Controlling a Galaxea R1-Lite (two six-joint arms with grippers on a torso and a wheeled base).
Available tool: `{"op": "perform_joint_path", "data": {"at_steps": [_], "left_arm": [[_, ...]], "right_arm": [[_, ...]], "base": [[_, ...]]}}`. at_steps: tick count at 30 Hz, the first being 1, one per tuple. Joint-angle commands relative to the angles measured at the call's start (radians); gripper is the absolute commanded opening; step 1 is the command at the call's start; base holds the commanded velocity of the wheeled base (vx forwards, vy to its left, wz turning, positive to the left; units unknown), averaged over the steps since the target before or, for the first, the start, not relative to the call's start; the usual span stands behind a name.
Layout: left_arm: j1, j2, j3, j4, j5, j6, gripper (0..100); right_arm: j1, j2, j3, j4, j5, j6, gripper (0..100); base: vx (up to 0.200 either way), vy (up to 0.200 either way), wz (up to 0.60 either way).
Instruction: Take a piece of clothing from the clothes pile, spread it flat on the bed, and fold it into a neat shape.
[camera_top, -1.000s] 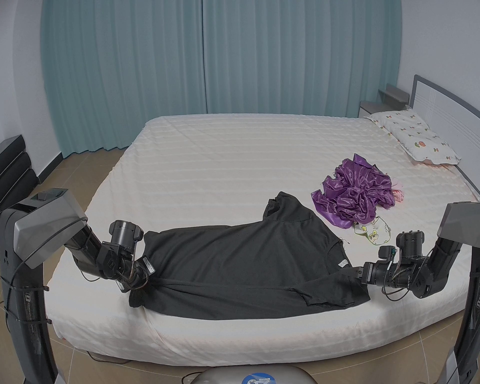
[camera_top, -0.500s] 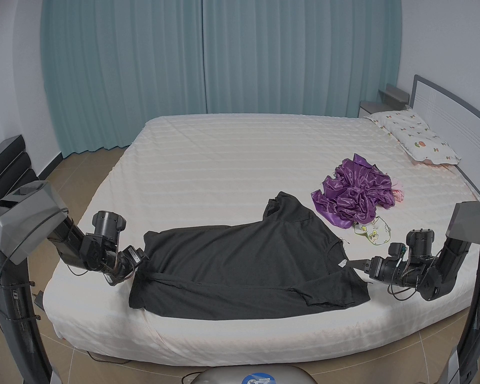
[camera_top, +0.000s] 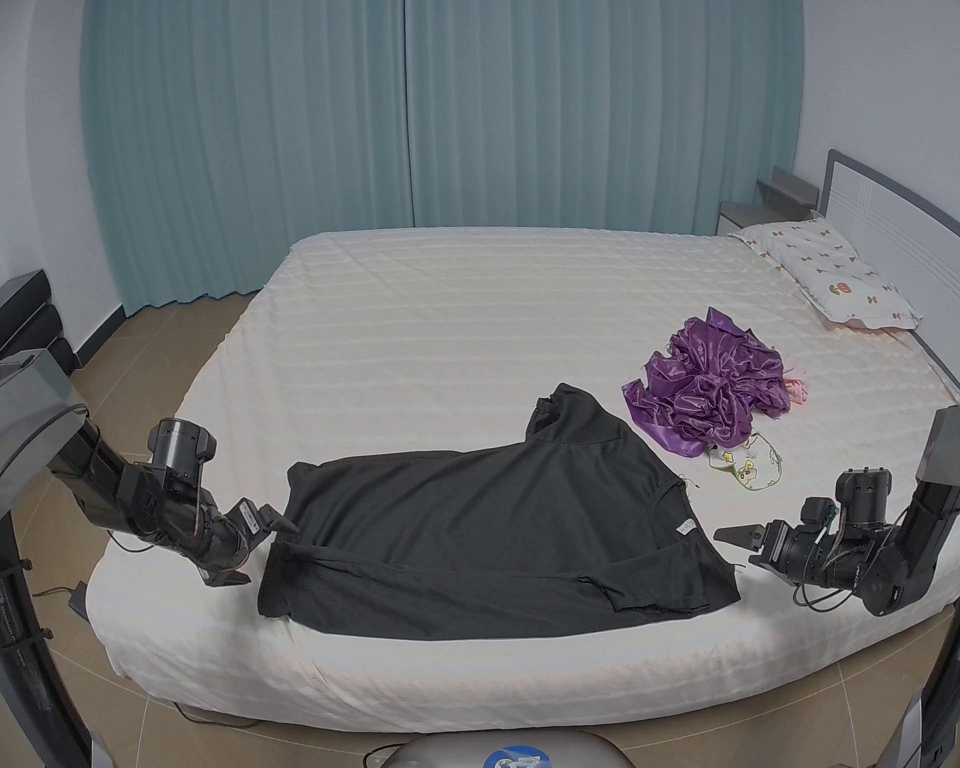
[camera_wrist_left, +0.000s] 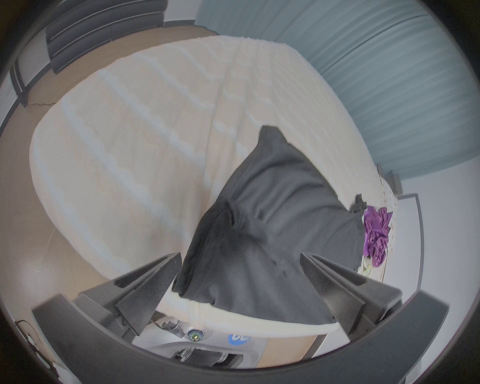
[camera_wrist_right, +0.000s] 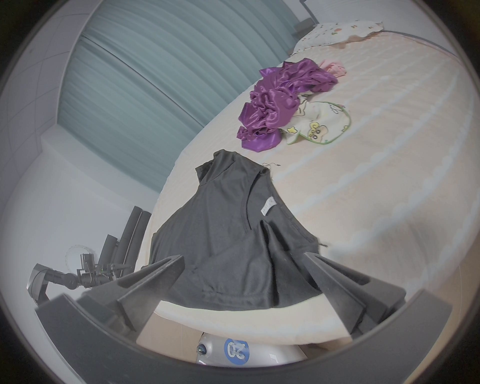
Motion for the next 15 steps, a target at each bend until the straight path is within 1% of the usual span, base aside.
{"op": "perform_joint_path", "data": {"at_steps": [1,3,5,8,9,10,11,12,13,14,15], "left_arm": [[0.000,-0.019,0.095,-0.020,-0.020,0.041,100],[0.000,-0.026,0.124,-0.035,-0.018,0.041,100],[0.000,-0.032,0.190,-0.104,-0.014,0.037,100],[-0.004,-0.030,0.267,-0.226,-0.009,0.019,100],[-0.004,-0.030,0.267,-0.226,-0.009,0.019,100],[-0.013,-0.024,0.307,-0.305,-0.003,-0.015,100],[-0.016,-0.022,0.312,-0.318,-0.001,-0.022,100],[-0.034,-0.016,0.328,-0.382,0.023,-0.073,100],[-0.034,-0.016,0.328,-0.382,0.023,-0.073,100],[-0.057,-0.015,0.348,-0.433,0.060,-0.116,100],[-0.073,-0.010,0.362,-0.451,0.074,-0.125,100]], "right_arm": [[-0.003,-0.018,0.093,-0.049,-0.013,0.021,100],[-0.003,-0.021,0.119,-0.065,-0.016,0.027,100],[-0.003,-0.027,0.169,-0.092,-0.022,0.049,100],[-0.003,-0.027,0.211,-0.133,-0.033,0.107,100],[-0.003,-0.027,0.211,-0.133,-0.033,0.107,100],[0.001,-0.022,0.238,-0.167,-0.050,0.152,100],[0.003,-0.022,0.241,-0.173,-0.053,0.158,100],[0.011,-0.024,0.273,-0.205,-0.078,0.193,100],[0.011,-0.024,0.273,-0.205,-0.078,0.193,100],[0.023,-0.024,0.314,-0.251,-0.102,0.214,100],[0.032,-0.022,0.342,-0.286,-0.115,0.225,100]], "base": [[0.000,0.000,0.00],[0.000,0.000,0.00],[0.000,0.000,0.00],[0.000,0.000,0.00],[0.000,0.000,0.00],[0.000,0.000,0.00],[0.000,0.000,0.00],[0.000,0.000,0.00],[0.000,0.000,0.00],[0.000,0.000,0.00],[0.000,0.000,0.00]]}}
